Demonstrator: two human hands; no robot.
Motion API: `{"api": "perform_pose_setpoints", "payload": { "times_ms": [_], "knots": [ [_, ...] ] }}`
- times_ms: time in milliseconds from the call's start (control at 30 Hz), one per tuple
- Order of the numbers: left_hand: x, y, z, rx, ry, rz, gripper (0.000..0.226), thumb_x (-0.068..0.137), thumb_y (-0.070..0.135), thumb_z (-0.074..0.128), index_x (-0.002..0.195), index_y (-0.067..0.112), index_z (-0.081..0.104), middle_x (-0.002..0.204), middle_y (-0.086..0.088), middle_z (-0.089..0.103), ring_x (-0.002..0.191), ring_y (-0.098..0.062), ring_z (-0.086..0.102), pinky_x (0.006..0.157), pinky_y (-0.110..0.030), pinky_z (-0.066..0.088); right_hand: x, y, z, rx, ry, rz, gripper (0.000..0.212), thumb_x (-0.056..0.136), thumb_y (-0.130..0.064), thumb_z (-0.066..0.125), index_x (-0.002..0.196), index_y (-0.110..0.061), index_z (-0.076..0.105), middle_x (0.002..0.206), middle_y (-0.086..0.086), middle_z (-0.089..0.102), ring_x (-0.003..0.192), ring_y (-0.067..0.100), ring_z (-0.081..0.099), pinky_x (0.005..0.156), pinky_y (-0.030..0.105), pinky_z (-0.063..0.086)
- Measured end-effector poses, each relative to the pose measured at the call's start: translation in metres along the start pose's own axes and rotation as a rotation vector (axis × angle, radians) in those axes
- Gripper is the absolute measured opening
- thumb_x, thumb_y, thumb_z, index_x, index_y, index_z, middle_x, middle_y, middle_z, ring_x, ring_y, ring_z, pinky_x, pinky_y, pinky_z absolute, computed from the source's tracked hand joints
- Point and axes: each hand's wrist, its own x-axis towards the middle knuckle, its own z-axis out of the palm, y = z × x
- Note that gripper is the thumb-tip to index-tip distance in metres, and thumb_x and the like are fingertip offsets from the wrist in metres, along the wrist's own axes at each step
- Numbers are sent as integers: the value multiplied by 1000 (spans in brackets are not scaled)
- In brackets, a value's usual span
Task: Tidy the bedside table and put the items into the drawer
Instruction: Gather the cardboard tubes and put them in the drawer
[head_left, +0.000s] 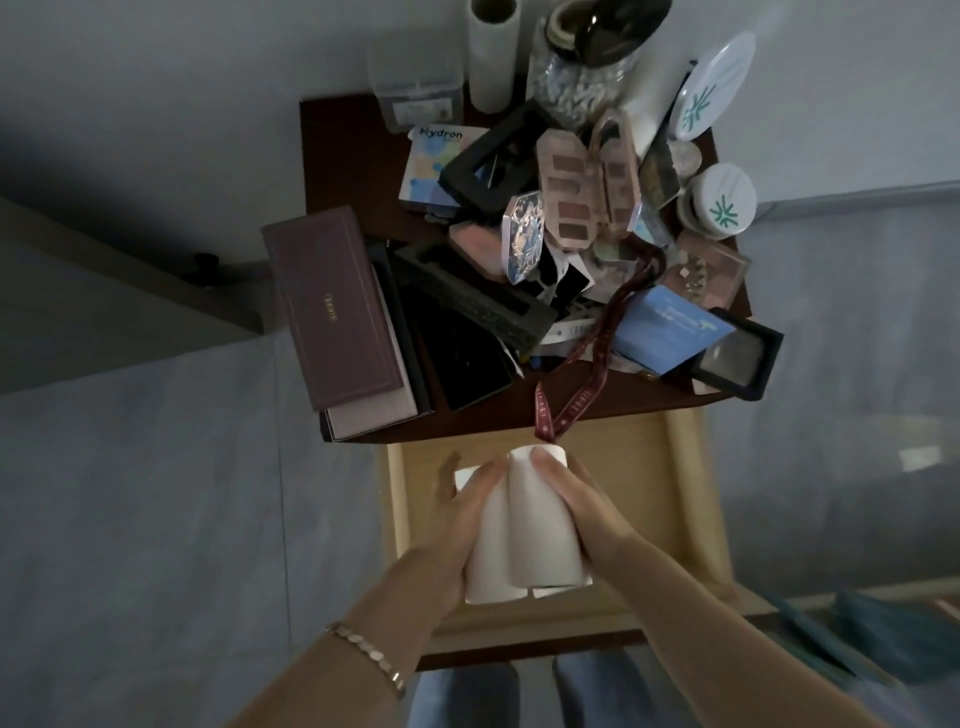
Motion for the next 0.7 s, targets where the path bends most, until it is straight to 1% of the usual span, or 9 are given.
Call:
{"api": "perform_pose_setpoints", "payload": {
  "times_ms": [67,133,200,300,367,433,533,600,700],
  "knots": [
    [17,-10,-7,-15,21,-91,76,63,65,67,126,30,42,110,-12,61,94,-32,64,81,-50,55,15,14,4,2,-3,51,70,61,-63,61,121,-29,48,111,7,63,96,27,65,85,50,53],
    [32,-19,-12,-4,0,-150,82,57,65,71,124,26,45,110,-11,62,95,-32,64,82,-50,54,30,30,5,22,-7,103,74,62,-68,63,122,-28,47,111,8,64,96,28,66,83,48,54],
    [51,-27,-16,26,7,-144,73,66,57,72,125,23,44,110,-10,62,96,-30,63,82,-46,54,49,47,3,51,-17,136,76,61,-68,64,122,-26,48,111,10,64,95,28,66,82,47,55],
    [82,-32,-20,129,97,-19,60,76,38,71,124,17,41,105,-3,59,94,-24,60,77,-36,51,77,58,3,66,-10,107,71,62,-53,66,122,-18,51,106,9,67,92,24,67,79,41,56],
    [99,-32,-21,166,137,47,49,82,28,67,122,16,41,95,1,57,90,-23,59,76,-36,50,94,64,5,37,-14,76,74,57,-49,71,120,-14,56,102,8,69,89,22,68,73,36,55],
    [108,-35,-20,172,135,109,43,87,23,61,123,17,39,99,-1,57,89,-22,58,74,-38,51,105,70,6,-8,-23,31,75,51,-50,76,117,-19,58,103,5,70,90,20,69,73,34,55],
    [113,-45,-20,320,184,234,54,87,29,59,133,21,31,118,-3,47,97,-18,52,78,-34,50,109,79,6,1,-1,-41,44,64,-35,77,103,-34,56,96,-4,70,88,15,68,71,30,55],
    [112,-50,-22,480,231,261,64,85,40,59,137,22,25,118,-1,38,98,-18,47,82,-35,48,108,83,4,-16,92,-59,45,66,-32,75,107,-30,56,96,-4,69,87,15,67,73,32,55],
    [106,-56,-27,713,285,284,68,81,50,60,134,21,28,117,-2,40,98,-22,51,83,-38,50,107,88,-2,-118,288,-9,49,75,-31,73,117,-18,50,101,0,64,89,17,63,72,32,53]
  ]
}}
